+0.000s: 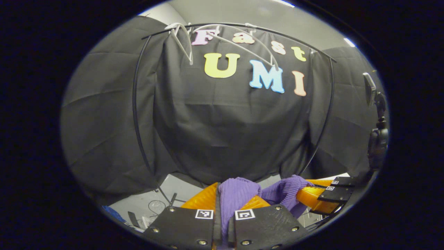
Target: Grasp the clothes on the hanger with both hands and then place them into the laundry hamper below.
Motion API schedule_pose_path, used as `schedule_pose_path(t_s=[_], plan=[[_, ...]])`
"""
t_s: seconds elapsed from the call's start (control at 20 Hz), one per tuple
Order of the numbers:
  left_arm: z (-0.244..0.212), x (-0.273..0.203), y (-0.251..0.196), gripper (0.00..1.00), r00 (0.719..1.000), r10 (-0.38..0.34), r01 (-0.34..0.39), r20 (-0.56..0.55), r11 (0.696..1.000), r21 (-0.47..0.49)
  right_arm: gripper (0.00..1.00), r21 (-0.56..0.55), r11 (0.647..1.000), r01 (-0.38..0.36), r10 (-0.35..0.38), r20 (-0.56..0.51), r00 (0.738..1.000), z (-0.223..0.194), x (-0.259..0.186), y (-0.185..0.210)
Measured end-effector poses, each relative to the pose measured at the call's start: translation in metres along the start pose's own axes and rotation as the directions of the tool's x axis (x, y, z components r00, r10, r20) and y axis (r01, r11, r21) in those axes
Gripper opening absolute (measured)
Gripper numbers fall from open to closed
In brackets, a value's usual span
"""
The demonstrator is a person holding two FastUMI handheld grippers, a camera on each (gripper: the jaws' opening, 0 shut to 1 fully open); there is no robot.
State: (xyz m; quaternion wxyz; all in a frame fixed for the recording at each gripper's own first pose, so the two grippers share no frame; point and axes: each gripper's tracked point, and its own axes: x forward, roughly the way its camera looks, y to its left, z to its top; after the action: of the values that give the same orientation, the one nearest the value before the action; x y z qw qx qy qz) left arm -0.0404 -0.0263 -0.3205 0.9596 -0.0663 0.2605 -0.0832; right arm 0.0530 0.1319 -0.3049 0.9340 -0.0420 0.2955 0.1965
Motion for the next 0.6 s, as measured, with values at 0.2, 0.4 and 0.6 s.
schedule_pose_path(t_s=[0.2, 0.4, 0.6], plan=[[-0.04, 0.01, 0.007, 0.08, 0.996, 0.03, -0.029, -0.089, 0.999, 0.02, 0.07, -0.015, 1.0, 0.006, -0.007, -0.094, 0.996, -0.038, 0.008, -0.001], [-0.081, 0.019, 0.013, 0.12, 0.982, 0.046, -0.039, -0.181, 0.998, 0.044, 0.1, -0.029, 0.999, 0.012, -0.017, -0.193, 0.981, -0.074, 0.018, -0.002], [-0.116, 0.012, 0.018, 0.09, 0.965, 0.045, -0.027, -0.258, 0.997, 0.072, 0.16, -0.047, 0.999, 0.01, -0.023, -0.274, 0.961, -0.103, 0.022, -0.006]])
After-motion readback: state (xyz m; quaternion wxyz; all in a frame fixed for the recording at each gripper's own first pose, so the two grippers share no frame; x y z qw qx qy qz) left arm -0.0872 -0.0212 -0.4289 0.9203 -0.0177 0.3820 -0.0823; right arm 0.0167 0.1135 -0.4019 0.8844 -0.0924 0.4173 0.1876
